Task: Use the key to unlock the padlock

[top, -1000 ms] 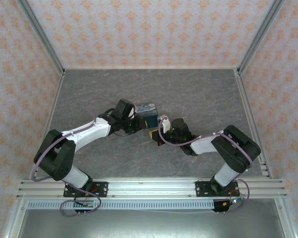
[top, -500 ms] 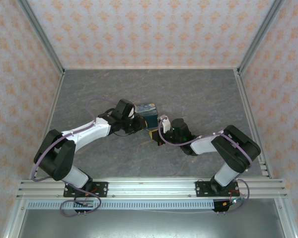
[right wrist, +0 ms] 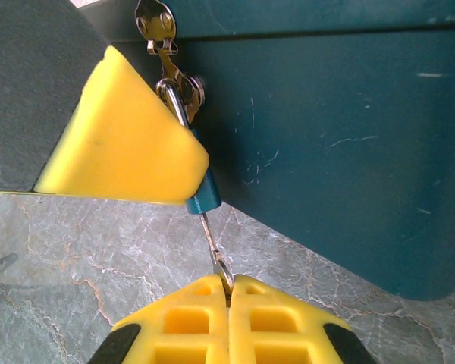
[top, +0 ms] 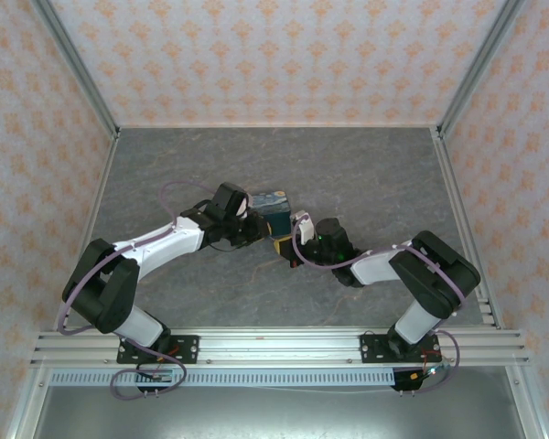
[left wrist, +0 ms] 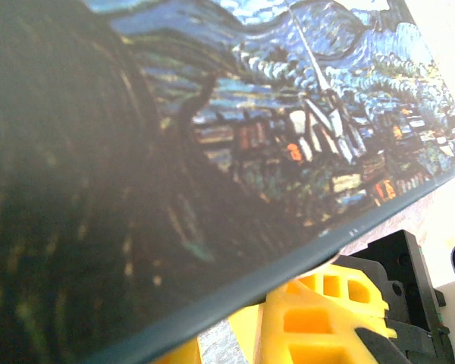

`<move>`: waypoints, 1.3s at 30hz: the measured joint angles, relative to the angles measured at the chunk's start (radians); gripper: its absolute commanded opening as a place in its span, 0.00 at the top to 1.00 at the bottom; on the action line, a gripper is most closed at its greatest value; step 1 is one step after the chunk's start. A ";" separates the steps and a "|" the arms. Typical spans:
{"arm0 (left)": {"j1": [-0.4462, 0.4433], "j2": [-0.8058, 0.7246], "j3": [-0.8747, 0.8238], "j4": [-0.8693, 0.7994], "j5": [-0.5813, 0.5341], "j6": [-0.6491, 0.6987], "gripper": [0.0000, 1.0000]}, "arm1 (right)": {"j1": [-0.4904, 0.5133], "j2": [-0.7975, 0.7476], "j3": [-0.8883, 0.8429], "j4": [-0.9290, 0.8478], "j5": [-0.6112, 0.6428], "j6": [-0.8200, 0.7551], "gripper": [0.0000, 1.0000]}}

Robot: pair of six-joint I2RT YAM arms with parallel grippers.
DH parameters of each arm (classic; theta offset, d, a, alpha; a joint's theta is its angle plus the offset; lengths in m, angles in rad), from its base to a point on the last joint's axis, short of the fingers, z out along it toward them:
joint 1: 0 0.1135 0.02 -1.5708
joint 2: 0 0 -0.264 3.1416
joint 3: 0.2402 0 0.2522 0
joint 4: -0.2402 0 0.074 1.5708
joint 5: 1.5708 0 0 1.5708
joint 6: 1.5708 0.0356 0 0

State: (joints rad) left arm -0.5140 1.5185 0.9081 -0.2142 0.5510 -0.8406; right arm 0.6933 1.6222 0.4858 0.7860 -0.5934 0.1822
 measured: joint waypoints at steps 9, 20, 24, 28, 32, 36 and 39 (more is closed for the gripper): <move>0.006 0.000 0.000 0.000 0.018 0.000 0.91 | 0.000 0.002 0.000 0.005 0.000 0.000 1.00; 0.006 0.000 0.000 0.000 0.021 -0.001 0.91 | 0.000 0.031 0.002 0.056 0.003 0.004 1.00; 0.006 0.000 0.000 0.000 0.021 -0.001 0.91 | 0.000 0.045 0.002 0.079 0.001 0.019 1.00; 0.013 0.000 0.000 0.001 0.021 -0.012 0.91 | 0.000 0.072 0.002 0.130 -0.008 0.052 1.00; 0.015 -0.002 0.000 0.002 0.021 -0.025 0.91 | 0.000 0.085 0.003 0.155 -0.015 0.077 1.00; 0.021 -0.009 0.000 0.005 0.019 -0.029 0.91 | 0.000 0.087 0.021 0.152 -0.019 0.087 1.00; 0.026 -0.014 0.000 0.014 0.018 -0.039 0.91 | 0.000 0.096 0.043 0.148 -0.024 0.087 1.00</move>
State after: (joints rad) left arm -0.4877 1.5040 0.9085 -0.2005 0.5694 -0.8799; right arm 0.6930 1.7184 0.5293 0.9337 -0.6178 0.2695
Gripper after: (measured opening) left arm 0.169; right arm 0.045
